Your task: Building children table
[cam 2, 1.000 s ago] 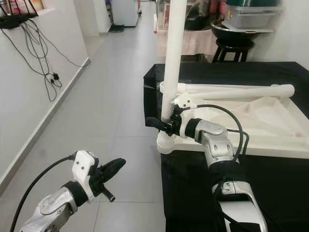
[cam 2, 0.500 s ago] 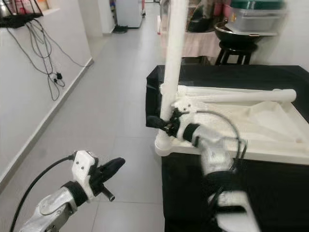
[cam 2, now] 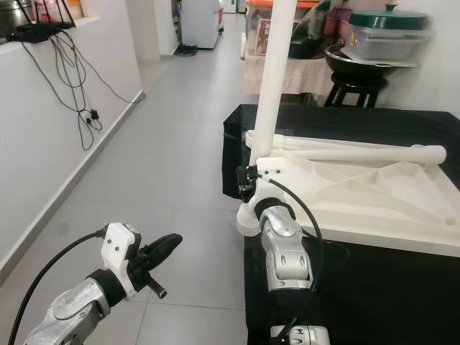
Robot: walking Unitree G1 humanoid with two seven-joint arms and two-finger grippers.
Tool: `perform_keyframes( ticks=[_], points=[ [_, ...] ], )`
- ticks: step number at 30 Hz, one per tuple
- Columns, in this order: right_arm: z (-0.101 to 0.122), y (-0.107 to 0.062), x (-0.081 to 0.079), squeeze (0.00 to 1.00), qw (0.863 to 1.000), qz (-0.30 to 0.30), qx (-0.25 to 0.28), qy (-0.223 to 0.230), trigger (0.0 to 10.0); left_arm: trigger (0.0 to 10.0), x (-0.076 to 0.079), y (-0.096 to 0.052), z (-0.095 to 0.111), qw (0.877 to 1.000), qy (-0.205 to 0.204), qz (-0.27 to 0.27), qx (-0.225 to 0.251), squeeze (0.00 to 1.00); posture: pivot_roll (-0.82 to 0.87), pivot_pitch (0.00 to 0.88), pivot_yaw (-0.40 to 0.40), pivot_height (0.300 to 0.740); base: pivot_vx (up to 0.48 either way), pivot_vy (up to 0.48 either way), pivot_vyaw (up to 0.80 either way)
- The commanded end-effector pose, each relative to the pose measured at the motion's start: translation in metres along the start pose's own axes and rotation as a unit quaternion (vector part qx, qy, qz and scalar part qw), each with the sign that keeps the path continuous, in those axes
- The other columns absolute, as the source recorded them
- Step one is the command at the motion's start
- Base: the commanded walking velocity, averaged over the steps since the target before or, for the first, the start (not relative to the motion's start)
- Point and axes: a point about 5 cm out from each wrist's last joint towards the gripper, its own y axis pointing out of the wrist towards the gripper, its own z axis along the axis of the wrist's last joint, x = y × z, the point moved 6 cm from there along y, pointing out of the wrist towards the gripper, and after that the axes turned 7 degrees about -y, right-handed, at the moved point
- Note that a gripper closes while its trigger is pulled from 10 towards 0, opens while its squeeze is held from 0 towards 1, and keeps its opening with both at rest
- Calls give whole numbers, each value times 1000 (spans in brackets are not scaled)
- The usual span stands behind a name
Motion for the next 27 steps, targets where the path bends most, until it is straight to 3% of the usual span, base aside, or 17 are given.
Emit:
perform_keyframes(
  ticks=[1, 3, 4, 5, 6, 12, 13, 15, 16, 18, 24, 25, 26, 27],
  points=[
    [-30, -4, 8, 0, 998, -18, -60, -5, 6980, 10000, -4, -2, -5, 1000, -1, 7, -9, 0, 7, 0, -15, 740, 0, 0, 0],
    [-30, -6, 7, 0, 997, -26, -69, -9, 6980, 10000, -4, -2, -5, 1000, -2, 7, -10, 0, 6, 0, -14, 740, 0, 0, 0],
    [-28, -8, 3, 510, 997, -13, -70, -10, 10000, 10000, -4, -2, -5, 1000, -3, 6, -10, 0, 7, 0, -12, 740, 0, 0, 0],
    [-28, -8, 3, 510, 997, -13, -70, -10, 10000, 10000, -4, -2, -5, 1000, -3, 6, -10, 0, 7, 0, -12, 740, 0, 0, 0],
    [-25, -7, -2, 1000, 998, 11, -67, -19, 10000, 10000, -4, -2, -5, 1000, -4, 5, -10, 0, 11, 0, -11, 740, 0, 0, 0],
    [-8, 5, -2, 1000, 998, 63, -30, -4, 10000, 10000, -4, -1, -5, 1000, -4, 4, -11, 0, 16, 0, -12, 740, 0, 0, 0],
    [10, 15, -9, 867, 988, 153, 11, 10, 10000, 10000, -4, 0, -6, 1000, -5, 5, -11, 0, 20, 0, -17, 740, 0, 0, 0],
    [14, 17, -11, 867, 983, 184, 22, 7, 10000, 10000, -4, 0, -6, 1000, -5, 5, -10, 0, 20, 0, -17, 740, 0, 0, 0],
    [15, 18, -14, 0, 977, 214, 25, -1, 10000, 10000, -3, 1, -6, 1000, -6, 5, -10, 0, 20, 0, -19, 740, 0, 0, 0],
    [12, 22, -16, 0, 968, 251, 15, -10, 10000, 10000, -2, 2, -7, 1000, -7, 4, -11, 0, 28, 0, -25, 740, 0, 0, 0],
    [7, 24, -18, 0, 958, 285, 0, -19, 10000, 10000, 0, 2, -7, 1000, -8, 3, -11, 0, 37, 0, -30, 740, 0, 0, 0],
    [6, 24, -19, 0, 955, 295, -6, -21, 6392, 10000, 0, 2, -7, 1000, -7, 3, -10, 0, 41, 0, -32, 740, 0, 0, 0],
    [5, 25, -19, 0, 953, 304, -9, -21, 6392, 10000, 1, 2, -6, 1000, -7, 4, -10, 0, 42, 0, -32, 740, 0, 0, 0],
    [5, 25, -20, 0, 948, 317, -10, -12, 0, 10000, 1, 2, -6, 1000, -7, 4, -10, 0, 43, 0, -32, 740, 0, 0, 0]
  ],
)
